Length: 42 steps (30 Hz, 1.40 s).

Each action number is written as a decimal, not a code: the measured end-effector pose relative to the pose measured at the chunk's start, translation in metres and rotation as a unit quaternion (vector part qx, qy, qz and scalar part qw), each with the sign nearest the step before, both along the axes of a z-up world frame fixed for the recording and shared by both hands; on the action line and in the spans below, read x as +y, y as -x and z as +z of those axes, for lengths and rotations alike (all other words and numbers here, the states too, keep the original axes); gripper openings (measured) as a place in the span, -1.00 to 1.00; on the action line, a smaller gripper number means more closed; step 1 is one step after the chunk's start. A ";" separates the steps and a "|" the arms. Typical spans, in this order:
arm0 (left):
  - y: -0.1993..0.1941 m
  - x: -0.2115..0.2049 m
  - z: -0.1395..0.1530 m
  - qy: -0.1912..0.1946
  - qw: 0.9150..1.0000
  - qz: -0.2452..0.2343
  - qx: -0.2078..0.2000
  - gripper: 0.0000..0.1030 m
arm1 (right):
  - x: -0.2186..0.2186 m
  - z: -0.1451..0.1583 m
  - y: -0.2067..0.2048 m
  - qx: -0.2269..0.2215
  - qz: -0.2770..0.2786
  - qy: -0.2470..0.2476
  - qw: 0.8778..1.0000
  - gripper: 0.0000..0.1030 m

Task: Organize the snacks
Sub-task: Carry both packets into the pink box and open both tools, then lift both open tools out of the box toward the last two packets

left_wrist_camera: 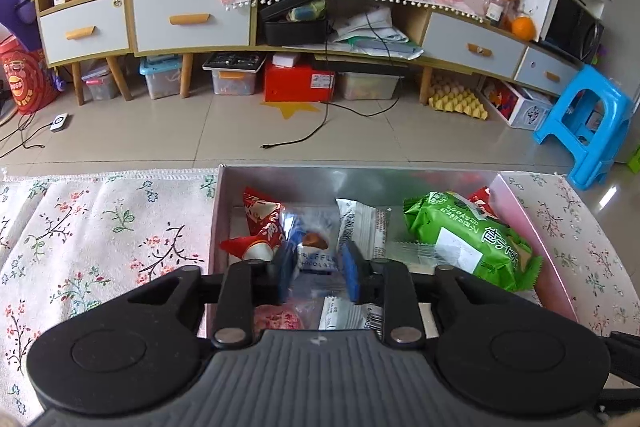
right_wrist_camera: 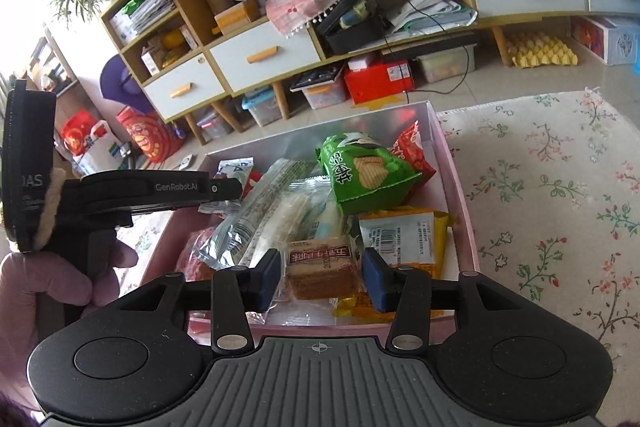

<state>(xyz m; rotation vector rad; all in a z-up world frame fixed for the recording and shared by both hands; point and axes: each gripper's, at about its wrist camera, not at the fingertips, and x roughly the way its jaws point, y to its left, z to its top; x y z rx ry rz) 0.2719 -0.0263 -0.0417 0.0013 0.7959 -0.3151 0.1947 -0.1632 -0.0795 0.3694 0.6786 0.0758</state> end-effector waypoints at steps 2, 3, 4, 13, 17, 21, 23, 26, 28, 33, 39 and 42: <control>0.002 0.000 0.001 -0.002 1.000 -0.002 -0.002 -0.31 | -0.002 0.001 0.000 -0.001 -0.003 -0.004 1.000 0.11; 0.003 0.000 0.001 -0.002 1.000 -0.003 -0.004 -0.21 | -0.003 0.002 0.001 -0.001 -0.005 -0.007 1.000 0.15; 0.003 -0.001 0.002 -0.002 1.000 -0.003 -0.006 -0.16 | -0.003 0.002 0.001 0.000 -0.006 -0.011 1.000 0.18; 0.016 0.005 0.011 -0.002 1.000 -0.008 -0.009 0.35 | -0.006 0.009 0.004 0.003 -0.008 -0.014 1.000 0.41; 0.027 0.014 0.015 -0.002 1.000 -0.006 -0.007 0.53 | -0.004 0.014 0.007 0.011 -0.004 -0.009 1.000 0.49; 0.041 0.021 0.017 -0.003 1.000 -0.001 -0.004 0.77 | -0.003 0.019 0.012 0.021 -0.008 -0.004 1.000 0.63; 0.050 0.025 0.018 0.001 1.000 -0.001 -0.003 0.89 | -0.001 0.021 0.015 0.028 -0.009 0.005 1.000 0.68; 0.062 0.031 0.018 -0.001 1.000 0.001 0.001 0.96 | 0.001 0.024 0.021 0.041 -0.006 0.019 0.999 0.70; 0.070 0.035 0.018 -0.002 1.000 0.006 0.004 0.99 | 0.002 0.025 0.025 0.046 -0.004 0.019 0.999 0.73; 0.091 0.041 0.020 -0.001 1.000 0.007 0.010 0.99 | 0.008 0.029 0.034 0.061 0.001 0.026 0.998 0.79; 0.113 0.046 0.025 -0.023 1.000 0.001 0.007 0.99 | 0.016 0.029 0.042 0.096 -0.003 0.011 0.995 0.80; 0.125 0.051 0.021 -0.027 1.000 -0.004 -0.001 0.99 | 0.027 0.024 0.042 0.119 -0.005 0.008 0.993 0.80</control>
